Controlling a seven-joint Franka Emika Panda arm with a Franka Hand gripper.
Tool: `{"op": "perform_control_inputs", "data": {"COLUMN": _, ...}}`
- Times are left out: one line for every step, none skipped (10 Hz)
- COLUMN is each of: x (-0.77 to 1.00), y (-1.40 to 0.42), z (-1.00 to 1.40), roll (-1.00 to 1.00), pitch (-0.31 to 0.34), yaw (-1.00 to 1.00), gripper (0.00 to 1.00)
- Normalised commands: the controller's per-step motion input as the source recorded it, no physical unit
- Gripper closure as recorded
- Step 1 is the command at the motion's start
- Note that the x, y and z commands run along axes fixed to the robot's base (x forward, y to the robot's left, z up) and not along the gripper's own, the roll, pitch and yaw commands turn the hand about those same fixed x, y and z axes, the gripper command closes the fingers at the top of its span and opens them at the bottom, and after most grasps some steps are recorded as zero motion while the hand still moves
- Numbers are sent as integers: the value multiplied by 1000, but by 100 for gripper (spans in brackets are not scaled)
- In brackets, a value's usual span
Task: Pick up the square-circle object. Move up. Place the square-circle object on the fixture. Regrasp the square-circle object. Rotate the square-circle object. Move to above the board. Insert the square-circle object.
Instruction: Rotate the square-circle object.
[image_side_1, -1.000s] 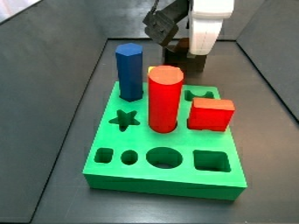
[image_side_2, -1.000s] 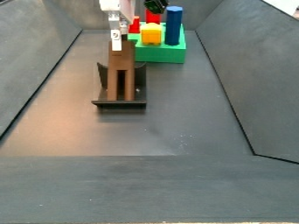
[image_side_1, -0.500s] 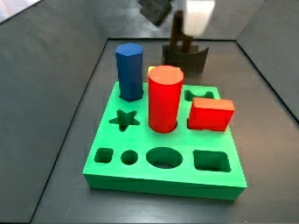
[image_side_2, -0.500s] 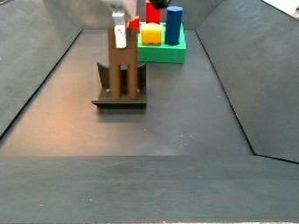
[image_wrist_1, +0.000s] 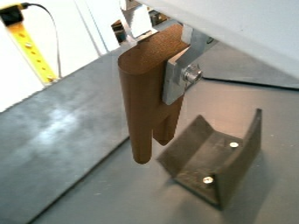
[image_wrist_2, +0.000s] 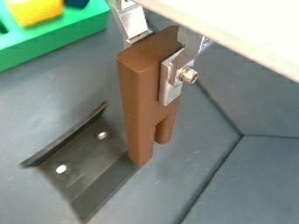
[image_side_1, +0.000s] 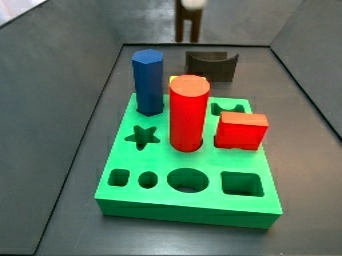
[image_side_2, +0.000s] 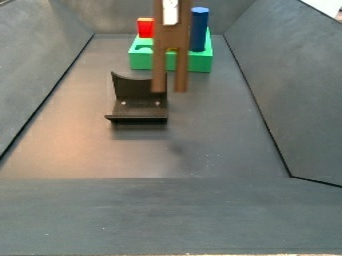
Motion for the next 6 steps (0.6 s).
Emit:
{"op": "perform_control_inputs", "data": {"x": -1000, "y": 112, "z": 571, "roll": -67, "pitch": 50, "yaw": -29, "gripper": 100}}
{"op": "perform_control_inputs", "data": {"x": -1000, "y": 99, "z": 520, "roll": -80, "pitch": 65, "yaw": -25, "gripper": 100}}
{"op": "perform_control_inputs", "data": {"x": -968, "y": 87, "z": 471, "roll": -89, "pitch": 67, "yaw": -22, "gripper": 100}}
{"op": "perform_control_inputs", "data": {"x": -721, "y": 53, "z": 280, "roll": -96, "pitch": 74, "yaw": -14, "gripper": 100}}
{"op": "perform_control_inputs", "data": {"x": -523, "y": 34, "z": 162, "roll": -94, "pitch": 66, "yaw": -10, "gripper": 100}}
{"op": "perform_control_inputs", "data": {"x": -253, "y": 21, "z": 100, "roll": -94, "pitch": 56, "yaw": -4, "gripper": 100}}
